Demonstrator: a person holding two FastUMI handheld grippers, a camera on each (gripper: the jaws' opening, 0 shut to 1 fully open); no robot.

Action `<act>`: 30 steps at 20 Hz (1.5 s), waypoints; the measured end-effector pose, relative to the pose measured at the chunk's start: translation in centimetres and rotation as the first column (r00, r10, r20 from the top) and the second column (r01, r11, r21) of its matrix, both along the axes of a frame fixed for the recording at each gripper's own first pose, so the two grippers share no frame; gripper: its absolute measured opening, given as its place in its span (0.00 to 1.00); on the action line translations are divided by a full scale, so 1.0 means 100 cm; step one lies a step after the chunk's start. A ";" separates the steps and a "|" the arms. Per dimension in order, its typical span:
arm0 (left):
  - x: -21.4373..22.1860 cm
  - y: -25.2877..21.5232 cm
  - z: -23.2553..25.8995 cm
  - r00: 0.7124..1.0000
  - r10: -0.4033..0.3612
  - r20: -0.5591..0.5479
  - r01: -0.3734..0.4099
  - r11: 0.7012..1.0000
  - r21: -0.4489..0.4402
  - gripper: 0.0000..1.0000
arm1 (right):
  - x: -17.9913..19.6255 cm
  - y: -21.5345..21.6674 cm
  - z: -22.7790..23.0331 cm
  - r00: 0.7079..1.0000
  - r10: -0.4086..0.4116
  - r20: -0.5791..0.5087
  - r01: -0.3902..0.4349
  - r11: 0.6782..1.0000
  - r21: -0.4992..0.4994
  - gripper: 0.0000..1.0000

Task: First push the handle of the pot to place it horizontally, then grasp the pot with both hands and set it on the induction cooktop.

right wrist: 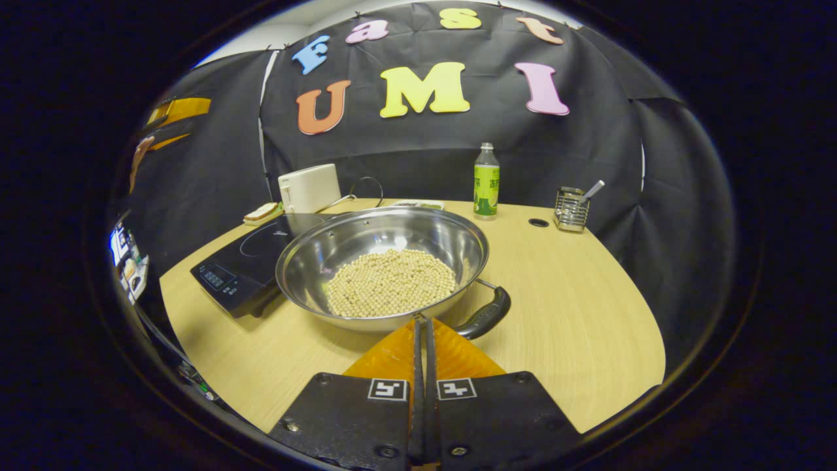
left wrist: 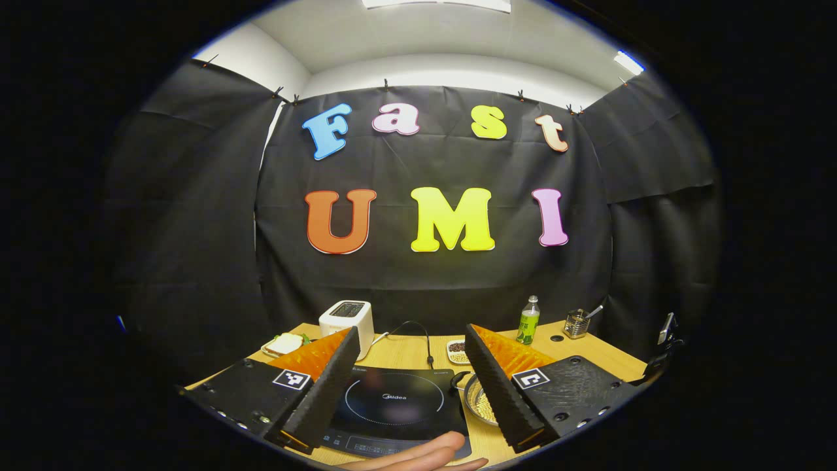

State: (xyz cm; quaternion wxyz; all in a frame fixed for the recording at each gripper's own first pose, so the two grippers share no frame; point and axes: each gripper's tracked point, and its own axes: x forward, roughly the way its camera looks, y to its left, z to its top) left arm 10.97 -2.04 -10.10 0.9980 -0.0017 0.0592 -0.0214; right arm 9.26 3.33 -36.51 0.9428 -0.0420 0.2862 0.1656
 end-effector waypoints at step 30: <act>0.063 -0.040 -0.031 0.995 -0.043 -0.085 0.043 0.999 -0.006 0.96 | 0.082 -0.044 -0.012 0.993 -0.069 -0.101 0.064 0.997 -0.049 0.04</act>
